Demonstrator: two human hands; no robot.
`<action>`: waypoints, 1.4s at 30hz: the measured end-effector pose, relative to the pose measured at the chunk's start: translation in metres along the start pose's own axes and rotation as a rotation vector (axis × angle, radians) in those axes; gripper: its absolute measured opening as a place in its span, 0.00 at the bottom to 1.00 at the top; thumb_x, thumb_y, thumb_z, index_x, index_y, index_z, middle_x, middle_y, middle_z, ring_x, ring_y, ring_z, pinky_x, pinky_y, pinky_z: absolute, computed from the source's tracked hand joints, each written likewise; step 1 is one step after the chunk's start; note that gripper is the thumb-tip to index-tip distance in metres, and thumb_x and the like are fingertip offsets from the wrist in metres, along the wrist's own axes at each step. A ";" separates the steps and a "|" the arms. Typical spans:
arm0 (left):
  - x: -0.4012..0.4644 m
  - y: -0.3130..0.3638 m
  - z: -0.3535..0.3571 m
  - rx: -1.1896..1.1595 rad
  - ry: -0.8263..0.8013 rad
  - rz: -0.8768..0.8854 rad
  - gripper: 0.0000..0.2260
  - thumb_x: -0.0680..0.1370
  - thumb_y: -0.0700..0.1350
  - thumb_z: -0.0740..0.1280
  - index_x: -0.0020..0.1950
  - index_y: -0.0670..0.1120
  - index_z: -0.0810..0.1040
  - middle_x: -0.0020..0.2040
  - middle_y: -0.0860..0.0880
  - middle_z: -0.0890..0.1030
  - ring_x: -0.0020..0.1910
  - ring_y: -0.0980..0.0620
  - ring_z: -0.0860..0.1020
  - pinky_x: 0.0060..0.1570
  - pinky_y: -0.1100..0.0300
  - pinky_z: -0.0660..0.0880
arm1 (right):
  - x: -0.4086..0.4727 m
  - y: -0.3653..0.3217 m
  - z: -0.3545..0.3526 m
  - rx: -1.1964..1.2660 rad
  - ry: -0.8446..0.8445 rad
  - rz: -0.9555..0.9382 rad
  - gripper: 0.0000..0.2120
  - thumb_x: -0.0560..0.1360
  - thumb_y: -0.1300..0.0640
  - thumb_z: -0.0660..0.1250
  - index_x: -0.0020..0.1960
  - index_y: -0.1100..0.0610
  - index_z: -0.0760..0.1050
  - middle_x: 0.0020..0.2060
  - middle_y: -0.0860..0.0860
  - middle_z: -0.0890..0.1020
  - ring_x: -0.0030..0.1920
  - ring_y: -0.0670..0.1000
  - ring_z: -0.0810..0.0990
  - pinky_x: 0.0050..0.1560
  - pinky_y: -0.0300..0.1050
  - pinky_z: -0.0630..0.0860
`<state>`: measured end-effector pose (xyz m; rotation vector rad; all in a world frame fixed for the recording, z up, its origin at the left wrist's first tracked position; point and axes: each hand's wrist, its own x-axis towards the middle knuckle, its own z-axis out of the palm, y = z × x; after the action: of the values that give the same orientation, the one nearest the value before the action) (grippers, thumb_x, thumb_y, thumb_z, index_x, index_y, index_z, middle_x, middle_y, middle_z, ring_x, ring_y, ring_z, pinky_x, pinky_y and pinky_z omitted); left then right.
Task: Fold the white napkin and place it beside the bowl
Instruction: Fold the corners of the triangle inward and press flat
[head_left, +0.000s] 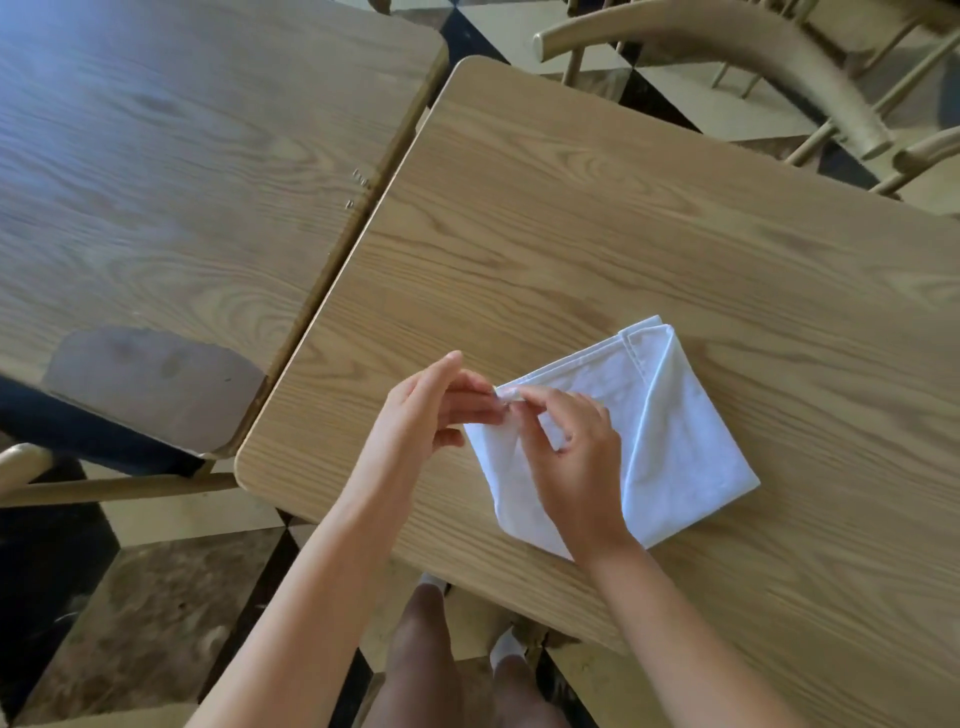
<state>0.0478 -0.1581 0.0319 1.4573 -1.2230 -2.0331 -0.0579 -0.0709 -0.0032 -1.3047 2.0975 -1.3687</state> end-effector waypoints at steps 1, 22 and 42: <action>0.002 -0.001 0.006 -0.011 -0.019 0.038 0.15 0.80 0.50 0.57 0.41 0.45 0.77 0.41 0.46 0.85 0.43 0.50 0.83 0.37 0.59 0.68 | 0.005 0.005 -0.010 0.033 0.025 0.055 0.05 0.74 0.53 0.63 0.45 0.49 0.78 0.38 0.31 0.77 0.45 0.31 0.74 0.50 0.35 0.69; 0.065 -0.112 0.082 1.346 -0.103 0.940 0.23 0.78 0.48 0.56 0.74 0.47 0.62 0.75 0.47 0.62 0.75 0.50 0.57 0.71 0.42 0.51 | 0.099 0.126 -0.072 -0.650 0.046 0.229 0.05 0.66 0.56 0.71 0.41 0.54 0.78 0.46 0.54 0.77 0.51 0.60 0.73 0.51 0.51 0.64; 0.066 -0.119 0.105 1.492 -0.046 0.812 0.27 0.79 0.54 0.51 0.74 0.42 0.62 0.74 0.46 0.63 0.74 0.49 0.58 0.70 0.44 0.54 | 0.075 0.160 -0.068 -0.835 -0.475 -0.150 0.28 0.77 0.50 0.46 0.75 0.56 0.50 0.75 0.50 0.53 0.75 0.50 0.49 0.72 0.51 0.47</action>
<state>-0.0505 -0.0914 -0.0926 0.8881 -2.9273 -0.4200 -0.2262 -0.0743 -0.0900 -1.8700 2.2946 -0.1074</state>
